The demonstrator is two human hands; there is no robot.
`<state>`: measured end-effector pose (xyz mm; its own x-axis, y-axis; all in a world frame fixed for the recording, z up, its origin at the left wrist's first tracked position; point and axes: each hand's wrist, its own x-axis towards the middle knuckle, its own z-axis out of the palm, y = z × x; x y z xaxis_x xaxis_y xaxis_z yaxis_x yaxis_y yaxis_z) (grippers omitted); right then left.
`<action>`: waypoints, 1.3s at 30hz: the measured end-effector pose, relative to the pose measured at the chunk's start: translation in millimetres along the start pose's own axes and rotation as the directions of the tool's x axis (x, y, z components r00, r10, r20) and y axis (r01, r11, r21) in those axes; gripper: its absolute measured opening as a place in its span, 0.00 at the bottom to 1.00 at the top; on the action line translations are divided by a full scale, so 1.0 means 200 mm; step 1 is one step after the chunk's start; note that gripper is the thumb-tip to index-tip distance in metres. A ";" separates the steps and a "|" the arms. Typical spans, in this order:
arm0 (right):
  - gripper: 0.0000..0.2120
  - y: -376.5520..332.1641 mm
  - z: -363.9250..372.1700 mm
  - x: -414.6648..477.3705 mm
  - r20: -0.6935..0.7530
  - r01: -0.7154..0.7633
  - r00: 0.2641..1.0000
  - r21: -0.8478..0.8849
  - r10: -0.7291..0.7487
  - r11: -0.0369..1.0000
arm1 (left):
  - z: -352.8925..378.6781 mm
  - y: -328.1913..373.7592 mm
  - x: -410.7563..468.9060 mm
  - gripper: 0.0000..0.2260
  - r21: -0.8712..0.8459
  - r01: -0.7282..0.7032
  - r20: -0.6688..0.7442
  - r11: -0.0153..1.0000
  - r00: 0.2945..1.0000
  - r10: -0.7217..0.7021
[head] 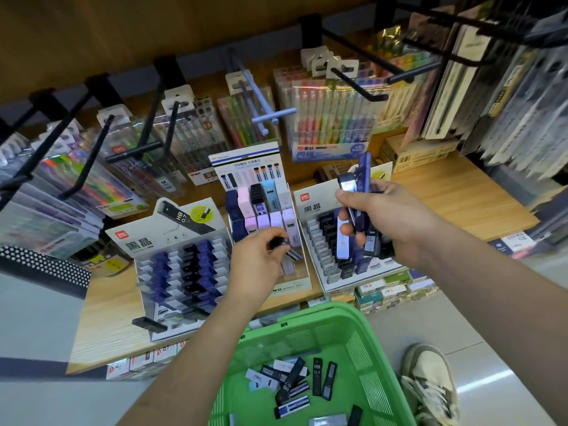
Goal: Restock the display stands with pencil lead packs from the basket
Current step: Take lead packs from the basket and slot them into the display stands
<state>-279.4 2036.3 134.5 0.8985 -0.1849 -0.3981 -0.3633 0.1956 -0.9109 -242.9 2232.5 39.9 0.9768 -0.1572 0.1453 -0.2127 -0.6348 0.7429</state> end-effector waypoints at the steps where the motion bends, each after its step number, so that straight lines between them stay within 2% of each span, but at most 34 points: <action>1: 0.08 0.00 0.00 0.00 0.000 -0.005 1.000 0.002 0.005 1.000 | 0.01 0.00 0.00 0.07 0.029 -0.041 -0.001 0.999 0.999 0.041; 5: 0.11 0.01 0.00 0.00 0.000 -0.015 1.000 -0.009 0.015 1.000 | 0.03 -0.02 0.02 0.09 0.239 -0.141 0.068 0.961 0.989 0.129; 10: 0.10 0.00 -0.01 0.00 0.007 -0.021 1.000 0.004 0.021 1.000 | 0.06 -0.02 0.05 0.08 0.460 -0.382 0.167 0.801 0.924 0.345; 19: 0.06 -0.02 -0.03 0.00 0.011 -0.024 1.000 0.040 0.023 0.999 | 0.11 -0.04 0.01 0.13 0.595 -0.448 0.216 0.667 0.889 0.405; 24: 0.09 -0.03 -0.07 0.00 0.008 -0.010 1.000 0.038 0.009 0.999 | 0.10 -0.03 0.01 0.07 0.568 -0.417 0.212 0.710 0.907 0.363; 28: 0.13 -0.03 -0.12 0.01 -0.018 0.004 1.000 0.043 -0.003 0.999 | 0.12 0.08 -0.07 0.06 0.424 -0.387 0.099 0.819 0.919 0.383; 31: 0.13 -0.02 -0.12 0.00 -0.011 0.011 1.000 0.022 -0.010 1.000 | 0.24 0.20 -0.10 0.12 0.360 -0.282 0.134 0.889 0.959 0.250; 34: 0.10 -0.01 -0.13 0.00 0.001 0.022 1.000 -0.010 -0.022 1.000 | 0.35 0.26 -0.07 0.17 0.393 -0.174 0.159 0.903 0.980 0.120; 39: 0.07 -0.01 -0.16 0.00 0.003 0.033 0.999 -0.023 -0.033 0.999 | 0.41 0.29 -0.05 0.12 0.401 -0.114 0.152 0.909 0.987 0.057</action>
<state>-285.6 2005.6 132.8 0.9109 -0.1880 -0.3672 -0.3388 0.1668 -0.9259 -266.1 2136.4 28.0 0.9482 -0.3057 0.0864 -0.3142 -0.8625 0.3966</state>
